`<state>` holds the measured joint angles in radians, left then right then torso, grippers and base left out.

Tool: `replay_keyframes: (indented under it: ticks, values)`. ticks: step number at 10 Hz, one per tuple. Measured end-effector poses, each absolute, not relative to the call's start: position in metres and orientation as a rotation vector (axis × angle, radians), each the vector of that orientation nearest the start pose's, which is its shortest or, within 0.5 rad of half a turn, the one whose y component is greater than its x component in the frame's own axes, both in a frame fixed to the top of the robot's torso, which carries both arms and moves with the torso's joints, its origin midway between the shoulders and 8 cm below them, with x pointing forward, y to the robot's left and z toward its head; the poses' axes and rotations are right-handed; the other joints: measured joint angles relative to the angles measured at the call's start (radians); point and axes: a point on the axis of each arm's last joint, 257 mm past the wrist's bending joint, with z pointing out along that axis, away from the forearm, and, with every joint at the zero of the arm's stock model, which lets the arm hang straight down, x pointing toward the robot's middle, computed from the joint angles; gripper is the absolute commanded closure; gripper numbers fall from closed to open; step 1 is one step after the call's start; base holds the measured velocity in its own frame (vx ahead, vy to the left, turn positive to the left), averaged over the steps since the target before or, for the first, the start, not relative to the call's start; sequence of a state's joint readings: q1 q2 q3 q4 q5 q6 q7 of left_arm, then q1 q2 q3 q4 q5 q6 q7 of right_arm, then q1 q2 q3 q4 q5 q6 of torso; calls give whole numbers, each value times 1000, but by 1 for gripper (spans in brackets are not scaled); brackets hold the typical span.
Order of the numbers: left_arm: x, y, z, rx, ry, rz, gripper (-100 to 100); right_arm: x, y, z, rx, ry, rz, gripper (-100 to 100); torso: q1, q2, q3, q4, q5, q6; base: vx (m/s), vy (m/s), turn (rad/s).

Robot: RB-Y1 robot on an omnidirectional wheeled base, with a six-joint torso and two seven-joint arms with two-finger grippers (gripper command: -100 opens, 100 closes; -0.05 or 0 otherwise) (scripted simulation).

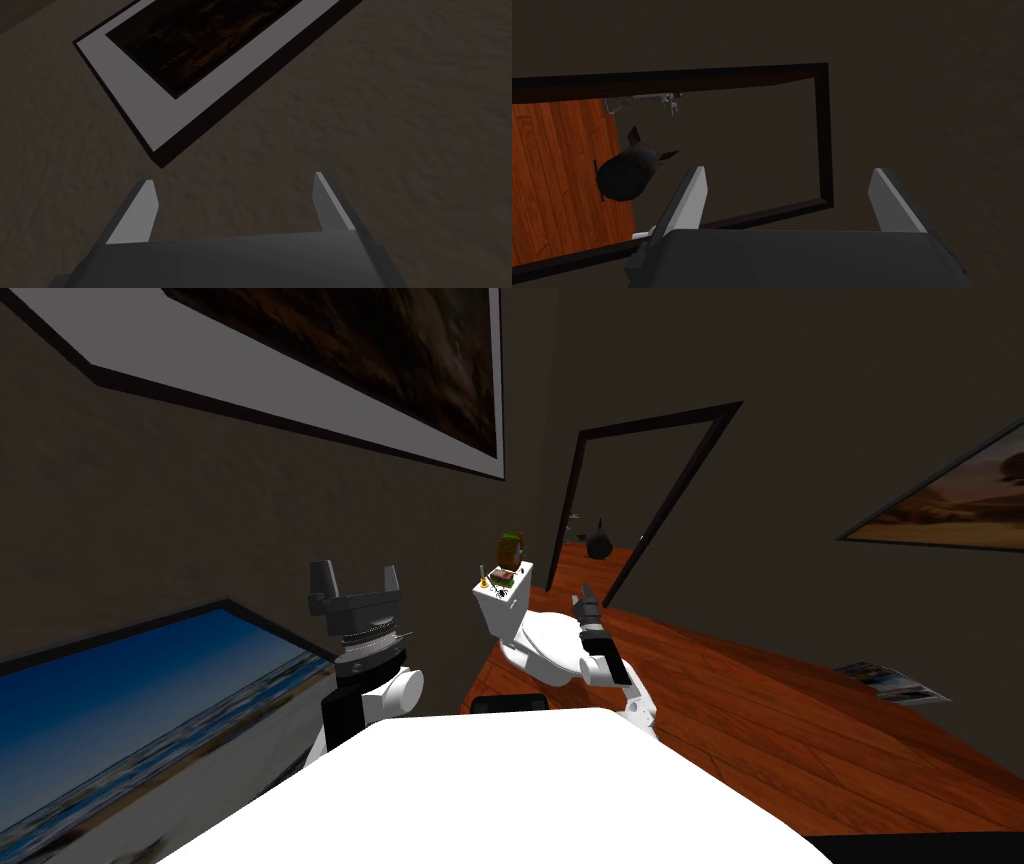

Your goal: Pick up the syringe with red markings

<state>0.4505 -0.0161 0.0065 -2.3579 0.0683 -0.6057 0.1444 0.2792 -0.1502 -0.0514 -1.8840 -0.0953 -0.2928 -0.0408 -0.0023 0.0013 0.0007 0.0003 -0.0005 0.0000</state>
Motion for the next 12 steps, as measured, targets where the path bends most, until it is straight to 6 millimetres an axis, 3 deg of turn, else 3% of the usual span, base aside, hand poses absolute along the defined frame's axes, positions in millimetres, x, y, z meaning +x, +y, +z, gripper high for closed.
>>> replay_keyframes:
  ticks: [12]
  values:
    - [305, 280, 90, -560, 362, -1539, 0, 536, -315, -214, 1391, 955, 1395, -100, -1, 1, 0, 0, 0, 0, -35, -48, 13]
